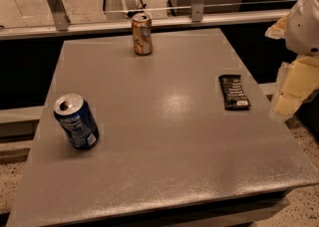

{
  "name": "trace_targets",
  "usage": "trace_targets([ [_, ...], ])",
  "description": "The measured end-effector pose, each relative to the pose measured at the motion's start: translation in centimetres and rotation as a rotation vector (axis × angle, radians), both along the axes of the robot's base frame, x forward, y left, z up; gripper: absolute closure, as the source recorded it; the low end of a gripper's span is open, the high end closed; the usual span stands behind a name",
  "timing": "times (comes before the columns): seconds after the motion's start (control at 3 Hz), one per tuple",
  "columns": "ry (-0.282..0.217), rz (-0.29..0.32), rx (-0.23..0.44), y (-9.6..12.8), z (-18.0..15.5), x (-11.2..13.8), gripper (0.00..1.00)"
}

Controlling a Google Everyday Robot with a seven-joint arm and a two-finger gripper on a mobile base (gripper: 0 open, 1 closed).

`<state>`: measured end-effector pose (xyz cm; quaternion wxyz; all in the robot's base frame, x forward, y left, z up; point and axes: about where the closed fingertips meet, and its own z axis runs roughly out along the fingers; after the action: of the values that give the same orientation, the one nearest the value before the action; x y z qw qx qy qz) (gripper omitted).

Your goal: Move pepsi can near orange can

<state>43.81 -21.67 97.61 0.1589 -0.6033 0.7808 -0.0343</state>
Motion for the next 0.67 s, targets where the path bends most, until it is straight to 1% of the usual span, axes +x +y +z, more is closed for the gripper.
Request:
trace_targets([
  [0.33,0.0,0.0,0.0,0.0,0.0,0.0,0.0],
  [0.67,0.002,0.049,0.093,3.3,-1.9,1.2,0.0],
])
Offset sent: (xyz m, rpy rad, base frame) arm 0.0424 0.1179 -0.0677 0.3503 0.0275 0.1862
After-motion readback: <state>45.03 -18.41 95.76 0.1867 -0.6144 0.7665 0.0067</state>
